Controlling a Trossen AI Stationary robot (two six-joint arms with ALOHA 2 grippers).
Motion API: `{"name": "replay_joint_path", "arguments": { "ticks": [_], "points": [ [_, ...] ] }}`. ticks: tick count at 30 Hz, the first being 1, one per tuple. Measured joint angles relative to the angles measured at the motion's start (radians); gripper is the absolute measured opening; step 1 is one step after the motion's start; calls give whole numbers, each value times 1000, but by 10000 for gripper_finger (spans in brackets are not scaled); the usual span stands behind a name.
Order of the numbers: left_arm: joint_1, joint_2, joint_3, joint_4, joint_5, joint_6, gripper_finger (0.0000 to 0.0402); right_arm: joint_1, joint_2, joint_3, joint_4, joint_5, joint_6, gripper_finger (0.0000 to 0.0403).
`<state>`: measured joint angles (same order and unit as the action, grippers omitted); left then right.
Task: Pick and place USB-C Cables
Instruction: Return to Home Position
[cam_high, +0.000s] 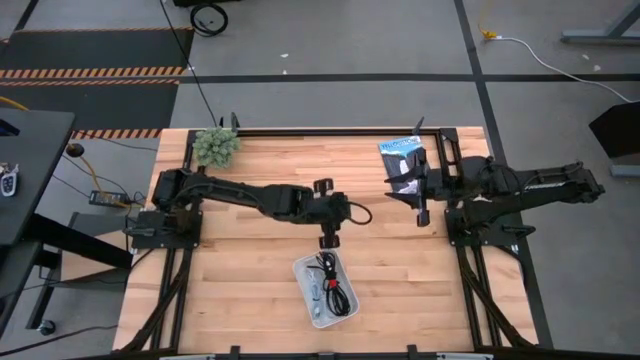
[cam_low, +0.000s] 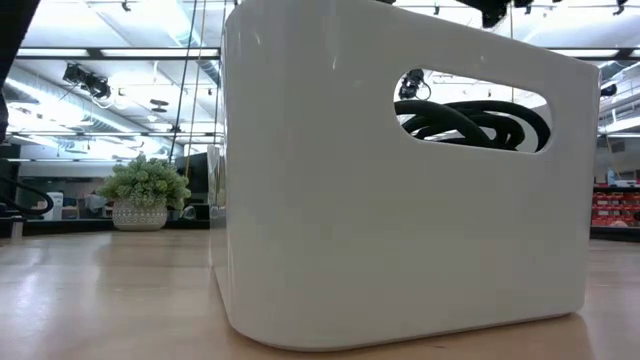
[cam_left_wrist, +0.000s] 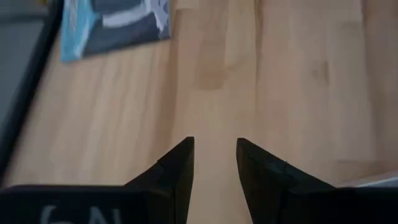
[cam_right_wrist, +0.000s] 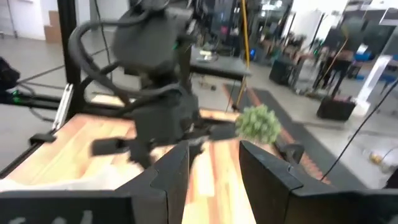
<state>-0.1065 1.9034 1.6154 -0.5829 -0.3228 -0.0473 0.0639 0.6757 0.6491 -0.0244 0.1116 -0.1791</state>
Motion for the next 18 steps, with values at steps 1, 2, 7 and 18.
{"name": "replay_joint_path", "arguments": {
  "ticks": [1, 2, 7, 18],
  "points": [
    [10, 0, 0, 5, 1, 52, 128, 1, -11, 0, -27, -1, 11, 148],
    [19, 0, 0, 8, 1, 103, 128, 3, -21, 0, -51, -3, 26, 148],
    [52, 0, 0, 17, 3, 340, 128, 25, -89, -56, -36, -8, 116, 148],
    [64, 0, -93, 169, 311, 397, 128, 91, -170, -390, 374, 140, 268, 148]
  ]
}}
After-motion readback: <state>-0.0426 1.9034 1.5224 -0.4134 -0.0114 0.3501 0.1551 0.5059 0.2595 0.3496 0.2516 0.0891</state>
